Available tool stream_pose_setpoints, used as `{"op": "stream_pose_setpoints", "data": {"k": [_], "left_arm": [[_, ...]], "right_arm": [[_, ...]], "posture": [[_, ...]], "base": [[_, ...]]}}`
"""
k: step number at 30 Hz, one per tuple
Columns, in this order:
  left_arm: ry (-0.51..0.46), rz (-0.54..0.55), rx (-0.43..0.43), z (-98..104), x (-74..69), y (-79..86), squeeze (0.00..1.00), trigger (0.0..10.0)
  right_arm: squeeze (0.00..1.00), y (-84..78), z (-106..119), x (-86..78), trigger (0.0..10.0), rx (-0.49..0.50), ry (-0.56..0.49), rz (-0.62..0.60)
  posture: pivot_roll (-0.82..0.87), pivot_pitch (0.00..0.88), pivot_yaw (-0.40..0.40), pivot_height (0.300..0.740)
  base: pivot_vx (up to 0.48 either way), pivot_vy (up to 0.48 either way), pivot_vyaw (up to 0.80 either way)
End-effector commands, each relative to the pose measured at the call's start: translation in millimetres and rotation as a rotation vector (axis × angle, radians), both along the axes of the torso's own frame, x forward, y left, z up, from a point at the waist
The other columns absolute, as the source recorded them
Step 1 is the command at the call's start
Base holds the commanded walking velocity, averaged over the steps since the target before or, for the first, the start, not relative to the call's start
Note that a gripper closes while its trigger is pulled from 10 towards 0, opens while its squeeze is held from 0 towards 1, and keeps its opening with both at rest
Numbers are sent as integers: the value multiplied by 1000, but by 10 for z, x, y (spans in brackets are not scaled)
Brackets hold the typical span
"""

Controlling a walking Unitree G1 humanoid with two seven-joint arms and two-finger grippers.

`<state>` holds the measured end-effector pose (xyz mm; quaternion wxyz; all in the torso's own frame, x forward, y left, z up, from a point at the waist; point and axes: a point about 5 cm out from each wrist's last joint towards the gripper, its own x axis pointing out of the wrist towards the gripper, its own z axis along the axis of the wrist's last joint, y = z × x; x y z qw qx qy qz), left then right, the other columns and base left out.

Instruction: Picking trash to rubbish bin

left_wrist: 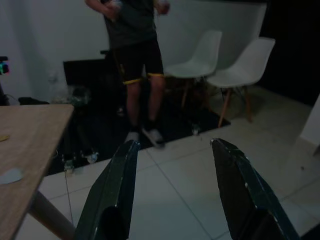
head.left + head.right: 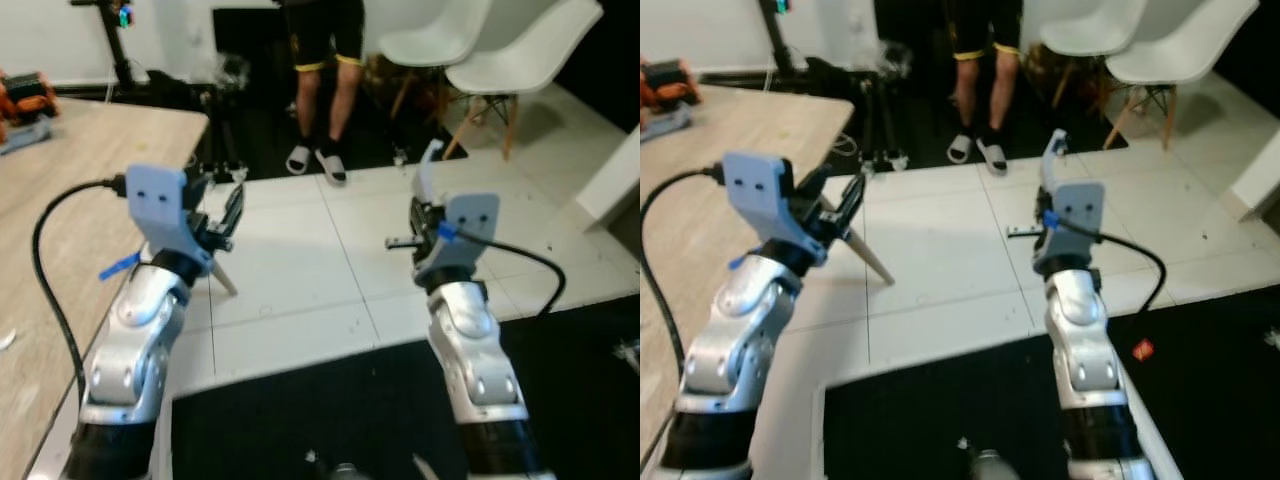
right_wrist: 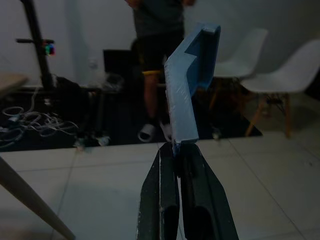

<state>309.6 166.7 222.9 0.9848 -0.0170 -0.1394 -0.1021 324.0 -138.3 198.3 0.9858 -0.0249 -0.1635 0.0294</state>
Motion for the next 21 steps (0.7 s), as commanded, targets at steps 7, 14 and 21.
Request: {"op": "stream_pose_setpoints", "data": {"k": [7, 14, 21], "left_arm": [[20, 93, 43, -41, 59, 91, 0, 10000], [32, 102, 63, -168, 17, 41, 0, 10000], [45, 70, 76, -218, 20, -79, 0, 10000]], "right_arm": [[0, 34, 37, 53, 10000, -16, -20, 24], [0, -29, -43, -4, 10000, -36, -3, 51], [0, -79, -142, -26, 10000, -29, 16, 68]], "posture": [[10, 150, 8, 740], [-19, 138, -42, 740], [-32, 145, -44, 740]], "base": [[0, 0, -800], [0, 0, -800], [0, 0, -800]]}}
